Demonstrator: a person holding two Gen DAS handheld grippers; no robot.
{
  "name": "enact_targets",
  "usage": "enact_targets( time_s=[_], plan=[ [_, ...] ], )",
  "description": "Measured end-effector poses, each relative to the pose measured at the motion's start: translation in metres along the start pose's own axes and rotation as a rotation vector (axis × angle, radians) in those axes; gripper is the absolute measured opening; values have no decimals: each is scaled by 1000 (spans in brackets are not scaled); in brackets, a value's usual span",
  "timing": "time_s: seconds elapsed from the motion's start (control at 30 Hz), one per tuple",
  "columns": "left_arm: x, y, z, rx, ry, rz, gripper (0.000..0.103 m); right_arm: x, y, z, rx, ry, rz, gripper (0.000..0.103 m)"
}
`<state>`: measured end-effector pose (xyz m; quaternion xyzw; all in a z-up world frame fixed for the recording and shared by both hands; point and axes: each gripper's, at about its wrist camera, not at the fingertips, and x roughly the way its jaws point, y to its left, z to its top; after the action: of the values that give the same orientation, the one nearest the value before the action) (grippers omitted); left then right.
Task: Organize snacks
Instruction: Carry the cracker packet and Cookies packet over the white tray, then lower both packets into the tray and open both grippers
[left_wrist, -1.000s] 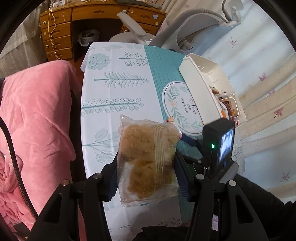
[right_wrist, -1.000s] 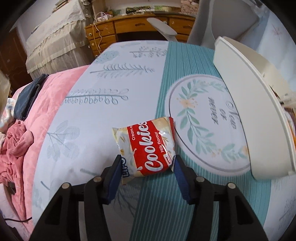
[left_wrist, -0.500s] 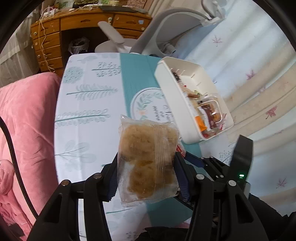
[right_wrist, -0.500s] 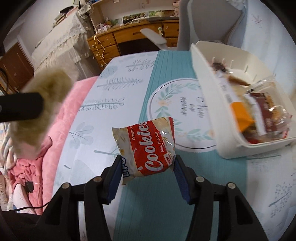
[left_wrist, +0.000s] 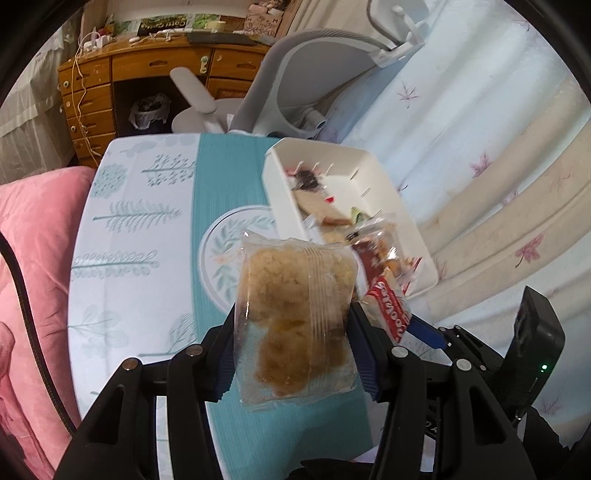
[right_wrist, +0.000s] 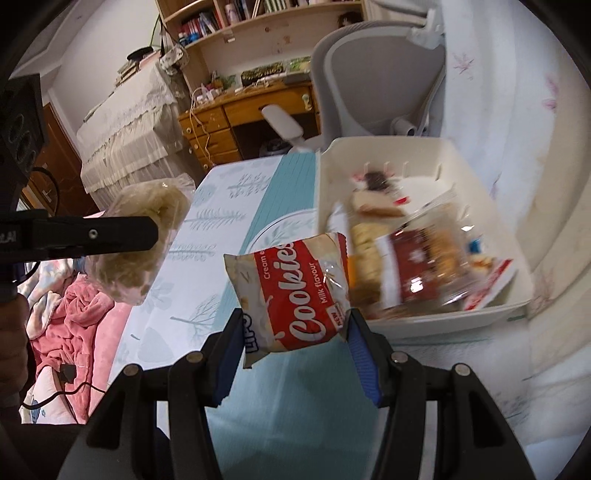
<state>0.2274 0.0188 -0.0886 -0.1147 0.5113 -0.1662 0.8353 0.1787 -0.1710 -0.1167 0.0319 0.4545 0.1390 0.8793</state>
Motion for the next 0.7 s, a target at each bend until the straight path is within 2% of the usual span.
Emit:
enact_targets(
  time_s=[0.43,0.7],
  plan=[
    [48,-78,50,9,-75,-35,53,-24,-90,32,-28,-85,-43,55],
    [82,-117,79,26,-82,-58,53,-24,-140,52,27,-131,-80,55]
  ],
)
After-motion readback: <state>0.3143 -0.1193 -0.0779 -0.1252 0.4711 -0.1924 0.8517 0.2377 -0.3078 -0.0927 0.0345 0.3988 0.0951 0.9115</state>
